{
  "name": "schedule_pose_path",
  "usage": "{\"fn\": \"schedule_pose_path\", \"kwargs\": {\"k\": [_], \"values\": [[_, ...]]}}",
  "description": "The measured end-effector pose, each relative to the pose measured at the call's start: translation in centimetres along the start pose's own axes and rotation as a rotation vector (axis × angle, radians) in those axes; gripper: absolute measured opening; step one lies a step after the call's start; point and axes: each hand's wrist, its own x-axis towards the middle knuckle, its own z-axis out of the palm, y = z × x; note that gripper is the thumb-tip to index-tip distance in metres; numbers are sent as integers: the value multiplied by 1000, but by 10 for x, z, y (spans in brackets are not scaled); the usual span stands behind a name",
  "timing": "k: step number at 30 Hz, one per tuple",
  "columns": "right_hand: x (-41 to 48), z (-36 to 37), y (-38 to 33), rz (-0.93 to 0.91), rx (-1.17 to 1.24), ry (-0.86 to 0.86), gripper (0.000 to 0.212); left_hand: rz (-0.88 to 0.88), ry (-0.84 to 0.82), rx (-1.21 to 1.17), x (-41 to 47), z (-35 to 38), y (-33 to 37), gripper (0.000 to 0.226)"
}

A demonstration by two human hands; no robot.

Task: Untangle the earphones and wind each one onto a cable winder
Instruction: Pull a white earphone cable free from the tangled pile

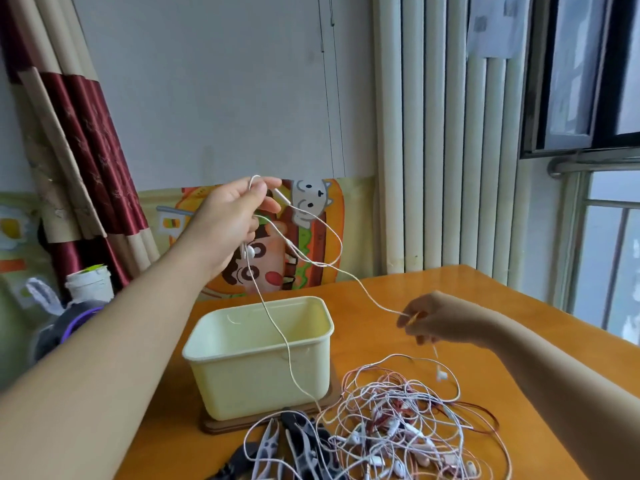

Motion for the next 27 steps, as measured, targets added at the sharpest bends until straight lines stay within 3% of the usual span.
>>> {"fn": "schedule_pose_path", "kwargs": {"k": [5,7,9,11,13,17,19,22,24,27], "values": [[-4,3,-24,-42,-95,-310,50,54,-28,21,-4,-2,9,30],[-4,1,-41,-110,20,-296,71,79,-47,7,-5,-1,14,30],[-4,-1,-64,-199,289,-226,85,102,-72,3,-6,0,18,30],[-3,-3,-88,-315,587,-179,80,120,-102,3,-8,2,20,29],[-3,-4,-113,-424,792,-178,62,139,-136,10,-10,1,20,29],[3,3,-145,-488,913,-174,70,150,-161,24,-14,-7,18,30],[3,8,-149,-492,1016,-101,49,150,-147,22,-16,-13,16,29],[1,8,-148,-398,1270,141,19,128,-92,47,-20,-34,11,26],[4,4,-141,-278,1470,251,18,62,-115,89,-24,-47,4,20],[9,7,-138,-184,1660,207,24,-113,-263,156,-36,-57,-11,13]]}}
